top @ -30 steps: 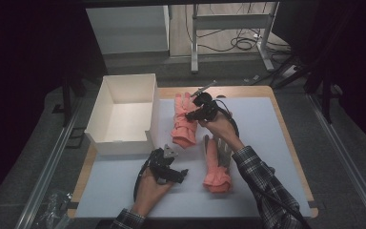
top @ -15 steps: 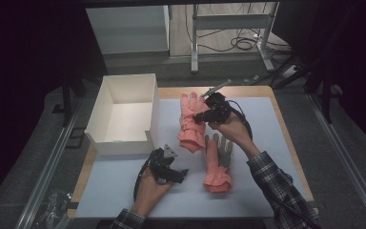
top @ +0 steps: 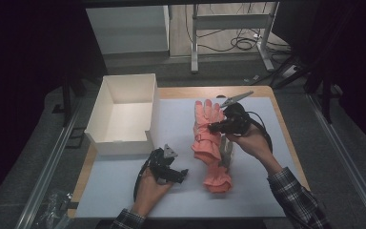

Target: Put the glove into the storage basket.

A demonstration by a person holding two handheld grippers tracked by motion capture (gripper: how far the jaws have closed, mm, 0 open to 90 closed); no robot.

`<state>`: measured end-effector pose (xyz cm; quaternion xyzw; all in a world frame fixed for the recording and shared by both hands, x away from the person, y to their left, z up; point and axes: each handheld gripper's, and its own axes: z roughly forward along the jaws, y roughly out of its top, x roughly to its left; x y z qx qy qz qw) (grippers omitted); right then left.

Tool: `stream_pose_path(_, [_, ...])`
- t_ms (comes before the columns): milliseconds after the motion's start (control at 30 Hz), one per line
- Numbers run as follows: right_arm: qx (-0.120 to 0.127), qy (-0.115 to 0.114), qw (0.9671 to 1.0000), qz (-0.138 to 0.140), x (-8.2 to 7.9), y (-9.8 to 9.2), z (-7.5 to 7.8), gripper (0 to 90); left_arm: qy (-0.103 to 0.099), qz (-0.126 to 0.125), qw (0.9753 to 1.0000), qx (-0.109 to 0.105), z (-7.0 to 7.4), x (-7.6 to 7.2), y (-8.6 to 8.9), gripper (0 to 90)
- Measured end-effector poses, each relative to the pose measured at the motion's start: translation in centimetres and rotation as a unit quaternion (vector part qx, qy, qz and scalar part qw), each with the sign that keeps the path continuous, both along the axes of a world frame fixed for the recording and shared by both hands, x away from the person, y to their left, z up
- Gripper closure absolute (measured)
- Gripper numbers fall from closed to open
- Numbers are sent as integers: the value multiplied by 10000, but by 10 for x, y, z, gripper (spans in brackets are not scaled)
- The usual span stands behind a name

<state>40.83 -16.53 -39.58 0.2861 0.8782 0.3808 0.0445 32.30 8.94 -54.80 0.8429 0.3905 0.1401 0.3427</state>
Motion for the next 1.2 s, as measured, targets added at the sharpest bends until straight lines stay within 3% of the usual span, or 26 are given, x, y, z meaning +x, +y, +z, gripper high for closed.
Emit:
stream_pose_path(400, [-163,129,9997,-132,-39,-33,-17,855,22,-2,10000,0,0,0,0,0])
stream_pose_path(600, [-243,299,9991,-154,-48,-39,-40,850,-1,-8,10000,12,0,0,0,0])
stream_pose_path(700, [-137,386,9990,-184,-48,-41,-50,843,0,-5,10000,10,0,0,0,0])
stream_pose_path(833, [-232,289,9990,-254,-48,-39,-62,815,-2,-8,10000,11,0,0,0,0])
stream_pose_path(1000, [-93,243,9993,-285,-49,-40,-72,769,-4,-11,10000,16,0,0,0,0])
stream_pose_path(1200, [-48,-76,9997,-244,-52,-45,-62,618,-5,-7,10000,13,0,0,0,0])
